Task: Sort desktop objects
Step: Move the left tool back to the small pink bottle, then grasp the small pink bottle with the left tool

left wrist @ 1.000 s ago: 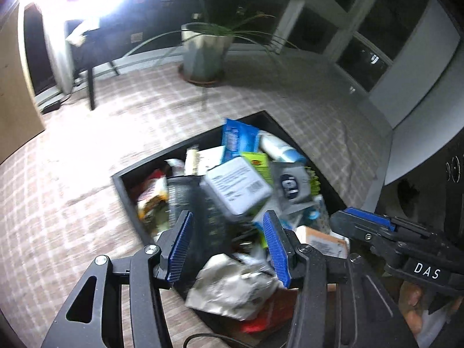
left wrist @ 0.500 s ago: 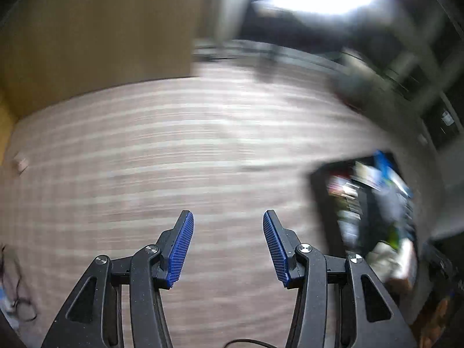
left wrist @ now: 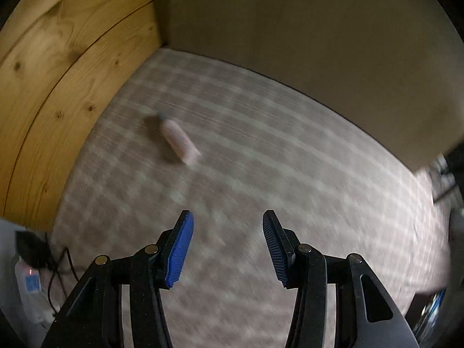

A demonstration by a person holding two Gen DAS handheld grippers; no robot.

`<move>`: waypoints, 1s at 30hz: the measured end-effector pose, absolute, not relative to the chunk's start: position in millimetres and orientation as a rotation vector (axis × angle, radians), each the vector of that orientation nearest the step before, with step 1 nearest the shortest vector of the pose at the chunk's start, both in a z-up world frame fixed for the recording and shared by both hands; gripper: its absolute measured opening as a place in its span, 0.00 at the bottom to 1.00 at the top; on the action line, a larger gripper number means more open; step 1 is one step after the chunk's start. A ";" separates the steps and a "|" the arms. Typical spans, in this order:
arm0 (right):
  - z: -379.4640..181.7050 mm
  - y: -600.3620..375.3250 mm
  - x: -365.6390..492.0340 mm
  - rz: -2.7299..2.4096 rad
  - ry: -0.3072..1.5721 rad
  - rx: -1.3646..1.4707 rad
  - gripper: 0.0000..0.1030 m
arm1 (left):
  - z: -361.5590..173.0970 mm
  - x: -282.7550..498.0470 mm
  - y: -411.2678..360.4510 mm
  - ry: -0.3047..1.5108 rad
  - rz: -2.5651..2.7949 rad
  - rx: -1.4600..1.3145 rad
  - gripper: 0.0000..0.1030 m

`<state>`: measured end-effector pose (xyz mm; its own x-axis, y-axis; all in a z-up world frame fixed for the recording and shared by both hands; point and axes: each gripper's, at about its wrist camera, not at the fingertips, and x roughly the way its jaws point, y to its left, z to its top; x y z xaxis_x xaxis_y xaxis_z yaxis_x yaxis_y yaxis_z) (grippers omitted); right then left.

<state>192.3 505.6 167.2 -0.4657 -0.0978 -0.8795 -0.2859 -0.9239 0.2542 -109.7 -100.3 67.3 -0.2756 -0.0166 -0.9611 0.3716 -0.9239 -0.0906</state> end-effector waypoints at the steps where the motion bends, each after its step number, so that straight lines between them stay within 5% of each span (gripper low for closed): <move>1: 167.4 504.7 193.4 2.525 0.573 -1.550 0.43 | 64.7 -114.0 -109.8 0.451 -2.271 1.715 0.43; 15: 156.8 503.4 193.7 2.418 0.627 -1.531 0.47 | 25.0 -172.0 -148.3 0.498 -2.158 1.737 0.43; 21: 155.0 502.0 190.3 2.409 0.624 -1.544 0.47 | 8.9 -168.5 -148.2 0.506 -2.150 1.701 0.33; 24: 153.3 503.2 188.1 2.407 0.616 -1.550 0.47 | 6.2 -169.0 -147.5 0.431 -2.155 1.690 0.19; 30: 151.6 510.4 187.2 2.404 0.659 -1.541 0.47 | 2.3 -156.9 -145.8 0.421 -2.195 1.699 0.19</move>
